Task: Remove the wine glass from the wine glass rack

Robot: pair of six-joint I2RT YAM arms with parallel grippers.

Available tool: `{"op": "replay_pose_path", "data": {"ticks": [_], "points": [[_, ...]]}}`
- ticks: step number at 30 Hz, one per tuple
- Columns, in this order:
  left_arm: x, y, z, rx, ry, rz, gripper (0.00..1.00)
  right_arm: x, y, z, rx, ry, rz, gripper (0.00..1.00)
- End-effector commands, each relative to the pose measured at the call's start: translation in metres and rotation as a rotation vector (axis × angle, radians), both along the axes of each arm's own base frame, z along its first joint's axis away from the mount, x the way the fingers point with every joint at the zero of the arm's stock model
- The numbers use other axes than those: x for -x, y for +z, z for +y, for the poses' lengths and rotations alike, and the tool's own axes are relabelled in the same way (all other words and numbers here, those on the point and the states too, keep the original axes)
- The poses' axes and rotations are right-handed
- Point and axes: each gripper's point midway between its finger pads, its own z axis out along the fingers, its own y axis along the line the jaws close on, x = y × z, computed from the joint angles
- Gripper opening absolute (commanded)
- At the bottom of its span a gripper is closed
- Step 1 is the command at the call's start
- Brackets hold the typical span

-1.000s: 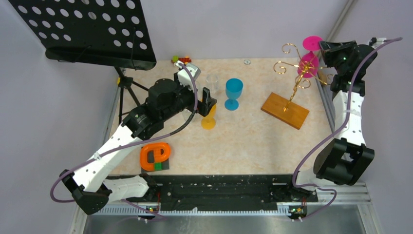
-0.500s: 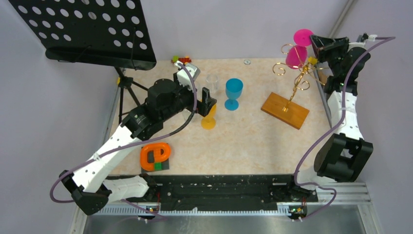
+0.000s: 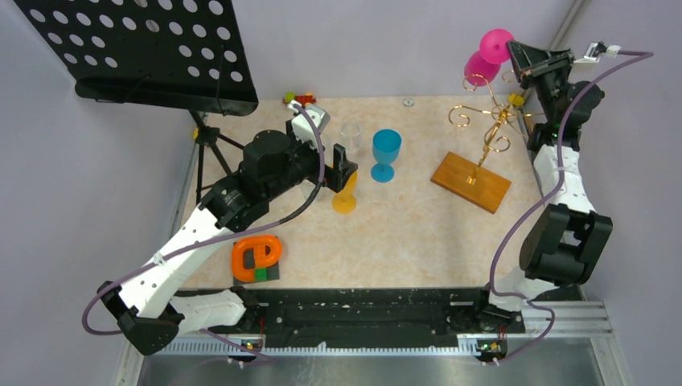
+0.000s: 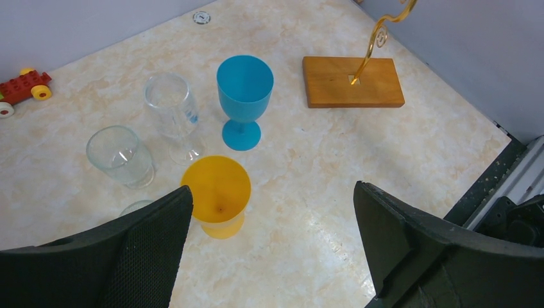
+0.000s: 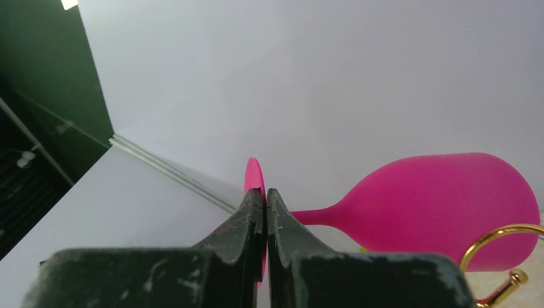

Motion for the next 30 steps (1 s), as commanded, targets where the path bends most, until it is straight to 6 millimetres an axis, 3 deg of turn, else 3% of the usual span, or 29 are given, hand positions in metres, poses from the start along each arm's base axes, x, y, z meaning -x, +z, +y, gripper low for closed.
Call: {"op": "replay_pose_path", "data": {"ticks": [1,16,26,30], "points": [[0.001,0.024,0.000,0.066,-0.006,-0.056,0.99,0.020,0.042,0.029,0.029,0.122,-0.199,0.00],[0.014,0.049,-0.021,0.174,-0.123,-0.070,0.99,0.080,0.091,0.068,0.143,0.259,-0.372,0.00],[0.016,0.051,-0.022,0.187,-0.128,-0.062,0.99,0.073,0.099,0.070,0.213,0.263,-0.380,0.00],[0.016,0.055,-0.022,0.199,-0.127,-0.070,0.99,0.087,0.109,0.076,0.216,0.292,-0.408,0.00]]}}
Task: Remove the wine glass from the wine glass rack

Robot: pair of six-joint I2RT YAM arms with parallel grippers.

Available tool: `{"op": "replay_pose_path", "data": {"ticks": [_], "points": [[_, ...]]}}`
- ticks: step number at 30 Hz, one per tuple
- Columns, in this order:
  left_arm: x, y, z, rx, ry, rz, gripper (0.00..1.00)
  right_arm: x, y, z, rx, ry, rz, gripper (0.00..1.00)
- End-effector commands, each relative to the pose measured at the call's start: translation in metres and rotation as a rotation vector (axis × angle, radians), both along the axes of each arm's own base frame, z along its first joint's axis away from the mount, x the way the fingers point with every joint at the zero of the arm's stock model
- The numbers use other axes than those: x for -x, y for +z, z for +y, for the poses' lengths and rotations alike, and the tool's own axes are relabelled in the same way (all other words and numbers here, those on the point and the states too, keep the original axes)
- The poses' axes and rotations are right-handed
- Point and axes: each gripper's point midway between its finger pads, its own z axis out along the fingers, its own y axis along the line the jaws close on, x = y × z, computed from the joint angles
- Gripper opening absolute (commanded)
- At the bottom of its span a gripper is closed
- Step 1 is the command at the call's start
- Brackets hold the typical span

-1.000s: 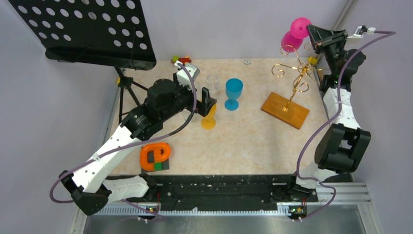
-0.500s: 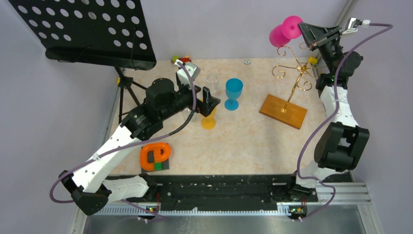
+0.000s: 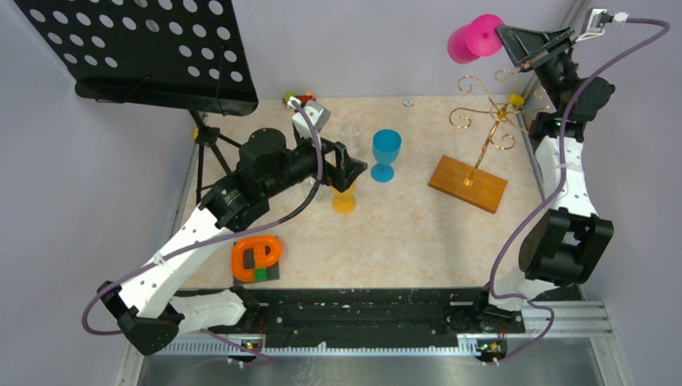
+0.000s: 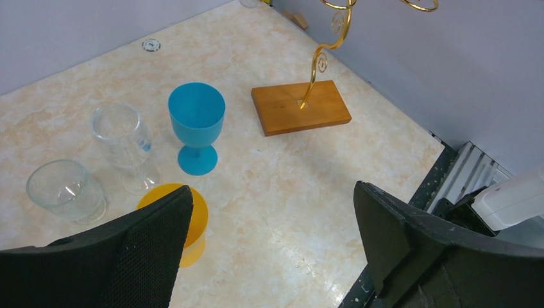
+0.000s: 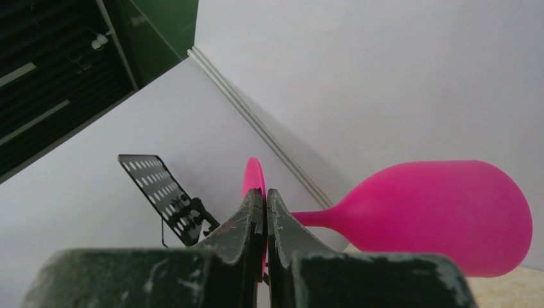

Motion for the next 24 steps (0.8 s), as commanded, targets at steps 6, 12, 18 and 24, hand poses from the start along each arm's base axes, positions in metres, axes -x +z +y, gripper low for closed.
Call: {"op": "replay_pose_path", "data": {"ticks": [6,12,18,24], "points": [[0.002,0.043,-0.006,0.127,-0.023,-0.060,0.99,0.075,0.059,0.027,0.047,0.103,-0.192,0.00],[0.004,0.072,-0.021,0.269,-0.063,-0.034,0.99,0.121,0.079,0.037,-0.058,0.196,-0.169,0.00],[0.018,0.115,-0.041,0.510,-0.195,0.010,0.98,0.157,0.081,0.040,-0.179,0.236,-0.057,0.00],[0.029,0.150,-0.053,0.702,-0.324,0.043,0.97,0.184,0.080,0.043,-0.254,0.244,0.002,0.00]]}}
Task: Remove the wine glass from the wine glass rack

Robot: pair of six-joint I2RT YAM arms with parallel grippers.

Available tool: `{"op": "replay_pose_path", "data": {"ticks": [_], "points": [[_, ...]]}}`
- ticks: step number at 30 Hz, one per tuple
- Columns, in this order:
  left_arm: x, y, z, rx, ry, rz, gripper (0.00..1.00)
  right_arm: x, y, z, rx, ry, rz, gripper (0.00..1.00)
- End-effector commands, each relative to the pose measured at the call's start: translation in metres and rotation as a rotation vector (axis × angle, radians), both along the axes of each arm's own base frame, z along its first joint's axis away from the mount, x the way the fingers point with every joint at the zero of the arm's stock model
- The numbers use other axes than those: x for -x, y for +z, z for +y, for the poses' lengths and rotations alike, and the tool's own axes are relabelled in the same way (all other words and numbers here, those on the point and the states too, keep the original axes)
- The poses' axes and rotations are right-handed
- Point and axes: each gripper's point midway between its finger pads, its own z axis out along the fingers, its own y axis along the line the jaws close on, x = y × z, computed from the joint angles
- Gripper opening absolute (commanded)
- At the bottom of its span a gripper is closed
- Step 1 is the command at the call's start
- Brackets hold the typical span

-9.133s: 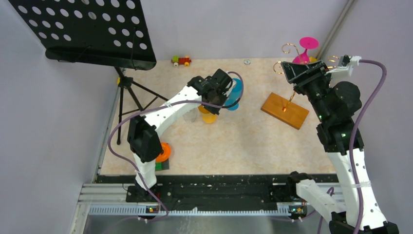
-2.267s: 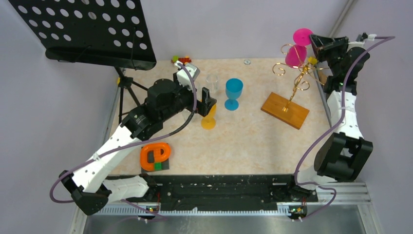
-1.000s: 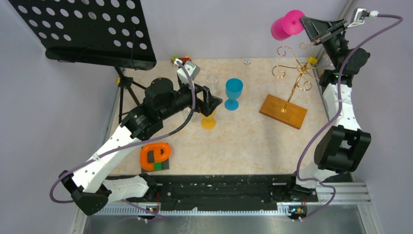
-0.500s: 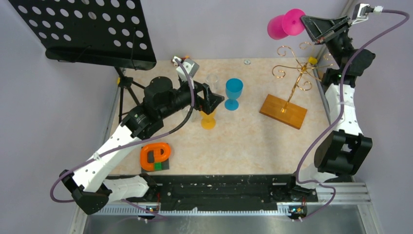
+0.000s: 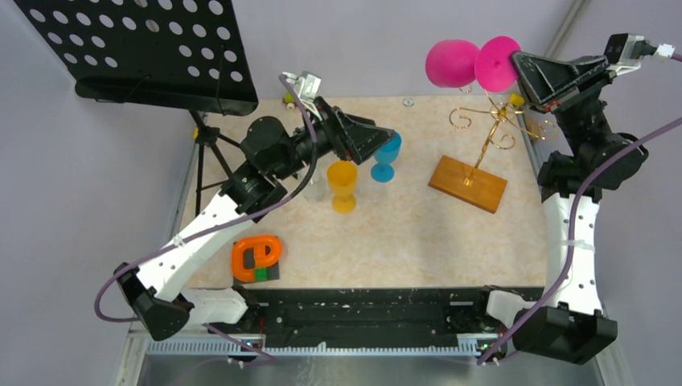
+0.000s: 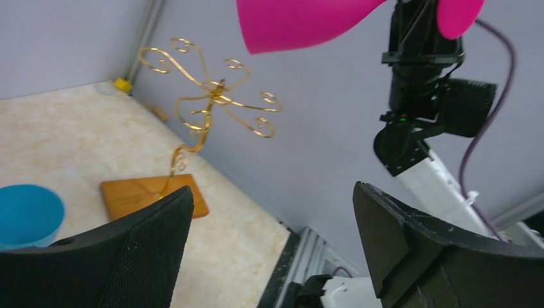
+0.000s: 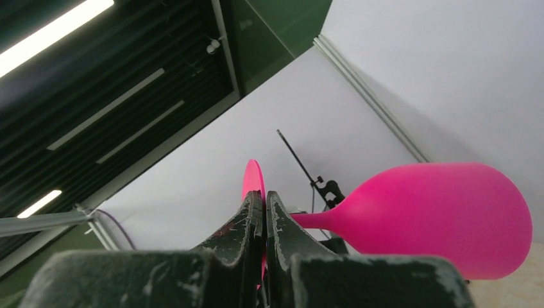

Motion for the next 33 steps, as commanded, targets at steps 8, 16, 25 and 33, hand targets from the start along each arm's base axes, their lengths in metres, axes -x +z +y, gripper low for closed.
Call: {"op": "replay_pose_path", "data": {"ticks": [8,16,25,33], "points": [[0.002,0.085,-0.020,0.324,-0.253,0.018,0.91,0.026,-0.010,0.015,-0.128,0.115,0.130,0.00],[-0.026,0.078,-0.020,0.398,-0.320,0.088,0.74,0.042,-0.011,0.027,-0.113,0.159,0.102,0.00],[-0.014,0.082,-0.021,0.418,-0.444,0.077,0.73,0.038,-0.012,0.029,-0.105,0.161,0.099,0.00],[0.024,0.100,-0.010,0.483,-0.641,0.010,0.47,0.027,-0.022,0.028,-0.123,0.179,0.134,0.00]]}}
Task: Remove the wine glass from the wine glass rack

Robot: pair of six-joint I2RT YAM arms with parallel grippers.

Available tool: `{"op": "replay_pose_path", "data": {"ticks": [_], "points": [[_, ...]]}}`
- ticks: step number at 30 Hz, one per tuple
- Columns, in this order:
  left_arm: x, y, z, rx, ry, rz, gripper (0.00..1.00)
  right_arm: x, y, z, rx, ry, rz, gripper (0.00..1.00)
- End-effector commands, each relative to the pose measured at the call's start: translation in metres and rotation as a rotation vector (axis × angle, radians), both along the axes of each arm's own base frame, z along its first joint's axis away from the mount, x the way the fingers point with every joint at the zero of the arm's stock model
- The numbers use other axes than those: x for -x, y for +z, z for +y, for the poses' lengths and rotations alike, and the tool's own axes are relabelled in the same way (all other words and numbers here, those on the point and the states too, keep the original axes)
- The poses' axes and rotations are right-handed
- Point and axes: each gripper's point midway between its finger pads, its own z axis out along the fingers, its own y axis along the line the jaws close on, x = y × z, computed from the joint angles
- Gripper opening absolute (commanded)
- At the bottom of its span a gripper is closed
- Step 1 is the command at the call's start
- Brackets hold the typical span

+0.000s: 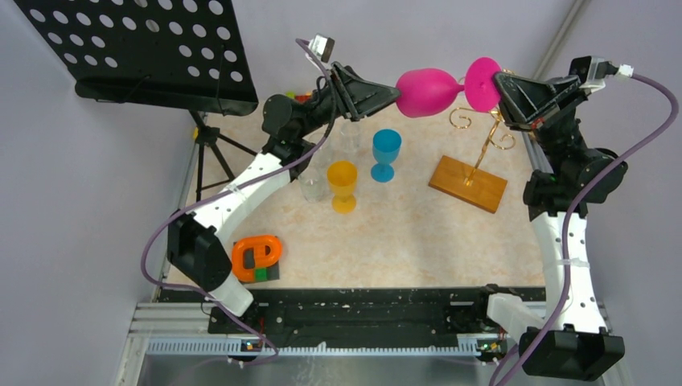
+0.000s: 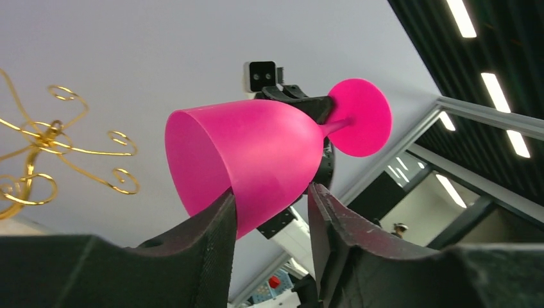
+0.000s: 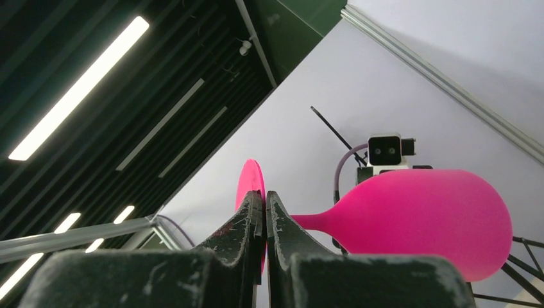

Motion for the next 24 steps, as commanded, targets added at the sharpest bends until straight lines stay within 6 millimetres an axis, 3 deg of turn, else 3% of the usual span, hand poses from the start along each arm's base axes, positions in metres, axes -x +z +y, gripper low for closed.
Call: {"op": "replay_pose_path", "data": {"ticks": [1,10,15,18,21,23,24], "points": [[0.055,0.042,0.020,0.130,-0.154,-0.176,0.45,-0.004,-0.006,0.003,-0.004,0.020,0.008,0.00],[0.085,0.052,0.025,0.127,-0.200,-0.284,0.33,-0.025,-0.032,0.002,-0.045,0.083,0.093,0.00],[0.089,0.050,0.027,0.117,-0.182,-0.313,0.16,-0.033,-0.037,0.002,-0.003,0.018,0.097,0.00],[0.092,0.050,0.029,0.110,-0.165,-0.333,0.00,-0.037,-0.041,0.002,0.013,-0.010,0.106,0.00],[0.093,0.050,0.031,0.101,-0.135,-0.345,0.00,-0.041,-0.044,0.001,0.024,-0.027,0.117,0.00],[0.091,0.048,0.031,0.087,-0.104,-0.361,0.00,-0.044,-0.046,0.001,0.033,-0.045,0.131,0.14],[0.090,0.047,0.031,0.078,-0.086,-0.367,0.00,-0.048,-0.049,0.001,0.048,-0.067,0.140,0.26]]}}
